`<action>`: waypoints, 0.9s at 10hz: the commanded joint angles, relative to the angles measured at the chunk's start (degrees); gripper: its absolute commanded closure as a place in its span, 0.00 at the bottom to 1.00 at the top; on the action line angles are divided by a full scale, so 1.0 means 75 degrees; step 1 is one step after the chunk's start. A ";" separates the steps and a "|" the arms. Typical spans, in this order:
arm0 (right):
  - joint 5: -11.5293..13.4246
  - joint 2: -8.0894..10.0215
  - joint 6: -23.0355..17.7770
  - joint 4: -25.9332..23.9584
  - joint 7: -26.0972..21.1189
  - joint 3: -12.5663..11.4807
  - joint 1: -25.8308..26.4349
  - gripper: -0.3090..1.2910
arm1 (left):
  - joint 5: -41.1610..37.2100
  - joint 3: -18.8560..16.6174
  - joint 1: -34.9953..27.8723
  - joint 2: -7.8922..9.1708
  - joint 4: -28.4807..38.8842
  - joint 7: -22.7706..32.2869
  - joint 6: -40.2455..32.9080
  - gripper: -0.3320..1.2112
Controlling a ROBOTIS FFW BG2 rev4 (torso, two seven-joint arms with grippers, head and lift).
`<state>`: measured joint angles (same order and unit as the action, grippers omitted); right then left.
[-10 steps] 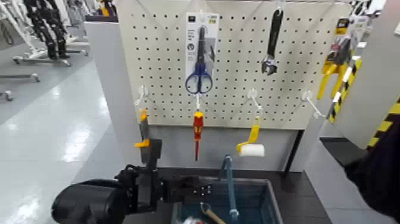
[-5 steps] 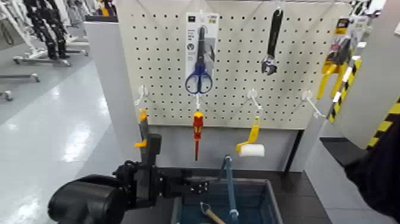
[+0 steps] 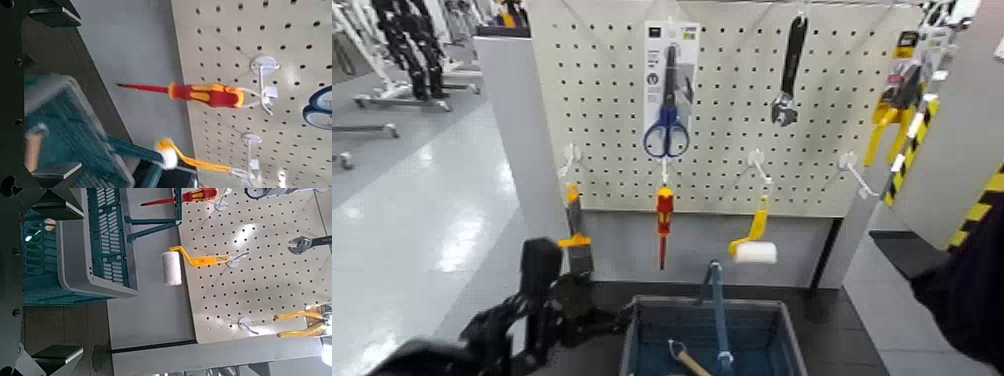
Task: Put the red glue tube into the crate.
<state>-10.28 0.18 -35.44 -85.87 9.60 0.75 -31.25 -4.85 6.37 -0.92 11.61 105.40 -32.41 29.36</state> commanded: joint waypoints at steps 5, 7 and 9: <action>-0.0188 -0.1043 -0.0301 0.0129 -0.0308 0.0063 -0.0123 0.25 | 0.0318 -0.0100 -0.3170 0.0105 0.0513 0.4157 -0.3844 0.28; -0.0223 -0.1043 -0.0325 0.0117 -0.0378 0.0087 -0.0158 0.25 | 0.0365 -0.0135 -0.3474 0.0187 0.0431 0.4509 -0.4536 0.28; -0.0235 -0.1008 -0.0290 0.0082 -0.0870 0.0286 -0.0252 0.25 | 0.0635 -0.0170 -0.3568 0.0339 0.0349 0.4638 -0.4840 0.29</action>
<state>-11.97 0.18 -37.69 -85.21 3.21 2.35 -32.95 -0.18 5.04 -27.53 13.80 108.15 2.46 -6.77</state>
